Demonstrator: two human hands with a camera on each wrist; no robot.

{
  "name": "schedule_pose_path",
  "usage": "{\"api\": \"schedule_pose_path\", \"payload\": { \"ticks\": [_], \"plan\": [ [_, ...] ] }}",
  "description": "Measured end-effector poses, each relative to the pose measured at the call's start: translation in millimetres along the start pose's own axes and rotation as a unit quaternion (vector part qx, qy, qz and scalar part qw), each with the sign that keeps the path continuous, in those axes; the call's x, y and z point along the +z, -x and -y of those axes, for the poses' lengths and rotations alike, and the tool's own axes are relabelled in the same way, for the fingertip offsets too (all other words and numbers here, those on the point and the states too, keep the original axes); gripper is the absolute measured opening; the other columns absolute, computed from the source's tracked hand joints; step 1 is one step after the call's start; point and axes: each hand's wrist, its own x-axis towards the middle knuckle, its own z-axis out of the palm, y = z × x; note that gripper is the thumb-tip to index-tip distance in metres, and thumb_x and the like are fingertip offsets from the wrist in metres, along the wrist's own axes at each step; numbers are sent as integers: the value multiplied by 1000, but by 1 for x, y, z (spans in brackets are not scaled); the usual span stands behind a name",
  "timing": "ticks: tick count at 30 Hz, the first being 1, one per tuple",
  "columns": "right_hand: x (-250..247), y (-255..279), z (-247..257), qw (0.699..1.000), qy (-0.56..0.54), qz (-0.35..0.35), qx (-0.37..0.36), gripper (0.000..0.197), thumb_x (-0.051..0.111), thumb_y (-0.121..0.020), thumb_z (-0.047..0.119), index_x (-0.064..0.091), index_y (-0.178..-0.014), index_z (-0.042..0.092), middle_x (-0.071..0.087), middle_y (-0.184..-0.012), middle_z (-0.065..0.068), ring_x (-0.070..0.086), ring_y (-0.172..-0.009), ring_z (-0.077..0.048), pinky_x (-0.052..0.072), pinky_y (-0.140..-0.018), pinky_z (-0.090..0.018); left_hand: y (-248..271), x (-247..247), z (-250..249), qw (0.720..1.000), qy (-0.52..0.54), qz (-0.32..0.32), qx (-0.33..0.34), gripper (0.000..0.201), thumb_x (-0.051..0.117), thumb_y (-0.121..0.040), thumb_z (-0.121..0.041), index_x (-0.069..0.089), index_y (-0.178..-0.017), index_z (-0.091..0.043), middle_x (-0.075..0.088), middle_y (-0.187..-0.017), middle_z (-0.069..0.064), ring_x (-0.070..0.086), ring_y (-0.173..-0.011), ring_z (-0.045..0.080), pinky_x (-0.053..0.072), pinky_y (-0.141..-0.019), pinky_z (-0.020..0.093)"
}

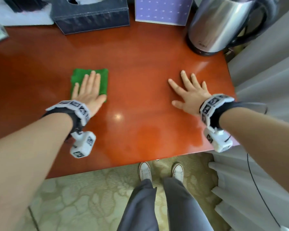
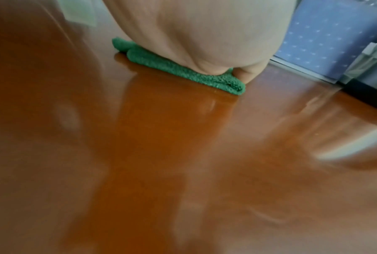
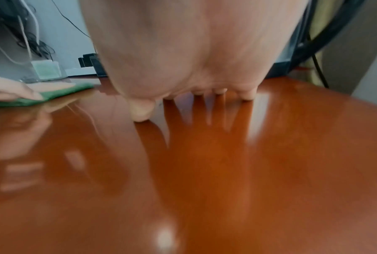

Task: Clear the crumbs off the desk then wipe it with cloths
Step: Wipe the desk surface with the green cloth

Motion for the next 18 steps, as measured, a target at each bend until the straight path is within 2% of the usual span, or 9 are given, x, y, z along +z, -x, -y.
{"api": "schedule_pose_path", "payload": {
  "ticks": [2, 5, 8, 10, 12, 15, 17, 18],
  "plan": [
    [16, 12, 5, 1000, 12, 1, 2, 73, 27, -94, 67, -24, -144, 53, -32, -158, 2, -17, -149, -34, 3, -117, -63, 1, 1, 4, 999, 16, 0, -41, 74, 31, -101, -39, -15, -156, -24, -25, -161, -10, -18, -149, 11, -6, -122, 45],
    [23, 16, 12, 1000, 6, -3, 14, 72, 25, -94, 67, -26, -143, 53, -34, -157, 3, -19, -148, -34, 1, -116, -65, 7, 5, -35, 995, 54, -17, -76, 77, 34, -100, -39, -13, -157, -18, -23, -163, -3, -18, -150, 16, -8, -121, 49],
    [19, 14, 11, 1000, -4, 11, 17, 70, 27, -96, 64, -24, -144, 55, -33, -158, 4, -19, -148, -33, 1, -116, -65, 32, 22, -94, 1000, 4, -18, 11, 81, 37, -98, -42, -12, -157, -17, -21, -163, 1, -15, -151, 21, -5, -121, 51],
    [18, 15, 10, 1000, -6, 4, 14, 68, 28, -98, 60, -21, -144, 56, -30, -159, 5, -17, -149, -33, 3, -117, -64, 68, 40, -135, 996, -16, -21, 87, 82, 37, -96, -44, -11, -157, -16, -21, -163, 2, -15, -151, 21, -4, -121, 51],
    [19, 16, 9, 1000, -8, -5, 18, 65, 28, -99, 58, -19, -145, 57, -28, -160, 5, -15, -149, -32, 3, -117, -63, 105, 56, -162, 986, -20, 6, 165, 80, 31, -97, -45, -14, -156, -17, -25, -162, 1, -20, -150, 20, -6, -121, 52],
    [19, 18, 14, 999, -13, -6, 29, 65, 27, -99, 58, -18, -145, 56, -27, -160, 5, -15, -149, -32, 3, -117, -63, 124, 62, -148, 974, -28, 32, 221, 73, 22, -99, -44, -18, -155, -20, -30, -160, -4, -24, -148, 15, -8, -121, 49],
    [21, 19, 17, 999, -27, -6, 40, 65, 27, -99, 58, -17, -146, 56, -27, -160, 5, -15, -149, -32, 2, -117, -64, 120, 64, -118, 978, -18, 28, 207, 71, 19, -100, -43, -22, -154, -23, -34, -158, -7, -27, -147, 12, -10, -121, 47],
    [22, 20, 20, 998, -35, -4, 44, 65, 27, -99, 58, -17, -146, 55, -27, -160, 5, -15, -149, -32, 2, -117, -64, 118, 63, -101, 984, -8, 24, 179, 71, 19, -100, -43, -23, -154, -24, -34, -158, -8, -27, -147, 11, -9, -122, 46]
  ]
}}
